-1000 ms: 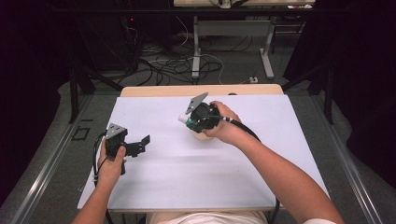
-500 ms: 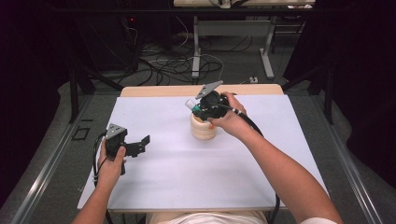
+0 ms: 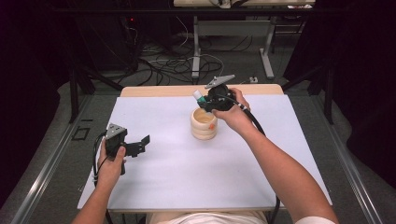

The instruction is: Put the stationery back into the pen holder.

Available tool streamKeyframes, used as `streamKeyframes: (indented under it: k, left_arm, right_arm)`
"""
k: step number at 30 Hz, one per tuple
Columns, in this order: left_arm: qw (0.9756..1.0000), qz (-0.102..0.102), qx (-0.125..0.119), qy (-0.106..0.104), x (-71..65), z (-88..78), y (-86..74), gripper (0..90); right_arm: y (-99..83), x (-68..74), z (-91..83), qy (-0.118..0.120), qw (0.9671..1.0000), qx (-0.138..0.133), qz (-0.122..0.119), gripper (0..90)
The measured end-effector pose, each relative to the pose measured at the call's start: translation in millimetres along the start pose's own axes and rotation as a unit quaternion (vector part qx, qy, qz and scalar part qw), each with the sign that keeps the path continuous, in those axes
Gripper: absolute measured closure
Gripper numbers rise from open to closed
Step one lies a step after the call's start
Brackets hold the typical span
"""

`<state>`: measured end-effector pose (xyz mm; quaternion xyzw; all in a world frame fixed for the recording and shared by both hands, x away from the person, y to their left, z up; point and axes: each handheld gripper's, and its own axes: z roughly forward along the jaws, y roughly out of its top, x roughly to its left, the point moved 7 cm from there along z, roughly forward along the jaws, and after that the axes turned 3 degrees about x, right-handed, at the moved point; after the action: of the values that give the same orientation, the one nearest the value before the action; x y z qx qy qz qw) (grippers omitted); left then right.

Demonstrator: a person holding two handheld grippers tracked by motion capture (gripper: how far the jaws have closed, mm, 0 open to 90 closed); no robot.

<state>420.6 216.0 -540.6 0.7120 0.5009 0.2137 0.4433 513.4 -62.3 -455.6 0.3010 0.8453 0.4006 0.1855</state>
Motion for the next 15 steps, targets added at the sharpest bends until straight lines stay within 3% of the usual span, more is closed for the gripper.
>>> streamKeyframes:
  k: [6,15]
  left_arm:
    - [1.0000,-0.001,0.000,0.000,0.3,0.0,-0.1,0.3]
    - [1.0000,0.000,0.000,0.000,0.3,0.1,0.1,0.3]
  right_arm:
    - [-3.6,-3.7,6.9,0.004,0.9995,-0.012,0.030,65.3]
    - [-13.7,-0.9,18.8,0.005,0.9995,0.005,0.031,65.3]
